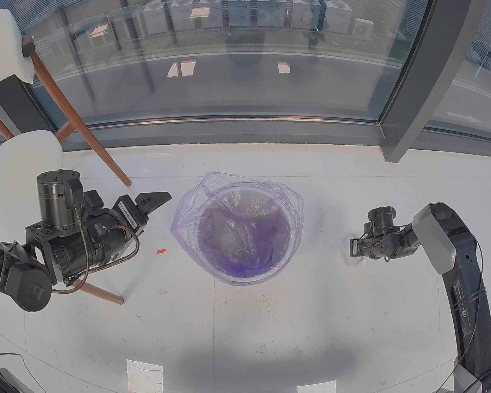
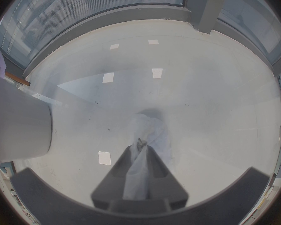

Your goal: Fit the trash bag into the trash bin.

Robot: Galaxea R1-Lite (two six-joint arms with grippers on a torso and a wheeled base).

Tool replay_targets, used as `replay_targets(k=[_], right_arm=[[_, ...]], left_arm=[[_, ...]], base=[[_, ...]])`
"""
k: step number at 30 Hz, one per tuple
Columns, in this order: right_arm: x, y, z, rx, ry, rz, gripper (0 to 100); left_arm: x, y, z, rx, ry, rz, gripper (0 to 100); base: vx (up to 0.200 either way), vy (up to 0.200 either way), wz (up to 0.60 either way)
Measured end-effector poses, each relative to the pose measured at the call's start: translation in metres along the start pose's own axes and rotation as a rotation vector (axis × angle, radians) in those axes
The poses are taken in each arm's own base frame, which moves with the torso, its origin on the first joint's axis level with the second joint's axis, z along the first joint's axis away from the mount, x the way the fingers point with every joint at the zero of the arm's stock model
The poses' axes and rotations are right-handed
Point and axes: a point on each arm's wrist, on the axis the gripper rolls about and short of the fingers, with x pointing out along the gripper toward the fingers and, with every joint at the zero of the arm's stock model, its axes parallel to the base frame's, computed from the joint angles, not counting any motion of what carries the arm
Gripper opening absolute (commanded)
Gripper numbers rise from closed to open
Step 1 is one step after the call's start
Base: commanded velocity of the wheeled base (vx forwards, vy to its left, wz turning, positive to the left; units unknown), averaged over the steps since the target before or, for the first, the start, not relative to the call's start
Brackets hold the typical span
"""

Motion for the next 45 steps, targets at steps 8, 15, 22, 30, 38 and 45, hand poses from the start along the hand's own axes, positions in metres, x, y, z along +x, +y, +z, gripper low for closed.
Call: replay_targets(k=[8,15,22,30,38,45], right_arm=[[-0.06,0.009,0.07,0.072,-0.126,0.061,0],[-0.171,0.081,0.137,0.206,-0.249,0.268,0],[-0.257,0.187,0.118,0.149,-0.199,0.512,0],[-0.274,0.239,0.085,0.084,-0.147,0.62,0],[-0.247,0.269,0.068,0.073,-0.255,0.697,0],[-0.207,0.281,0.035,0.058,-0.202,0.657,0]], left_arm=[[0.0,0.001,0.001,-0.001,-0.002,0.002,100],[0.0,0.002,0.003,0.012,-0.01,0.005,100],[-0.001,0.003,0.004,0.053,-0.013,0.009,100],[-0.001,0.005,0.003,0.062,-0.01,0.017,100],[-0.002,0.007,0.001,0.063,-0.001,0.025,100],[-0.002,0.009,0.0,0.062,0.004,0.03,100]], base=[[0.0,0.0,0.0],[0.0,0.0,0.0],[0.0,0.0,0.0],[0.0,0.0,0.0],[0.0,0.0,0.0],[0.0,0.0,0.0]])
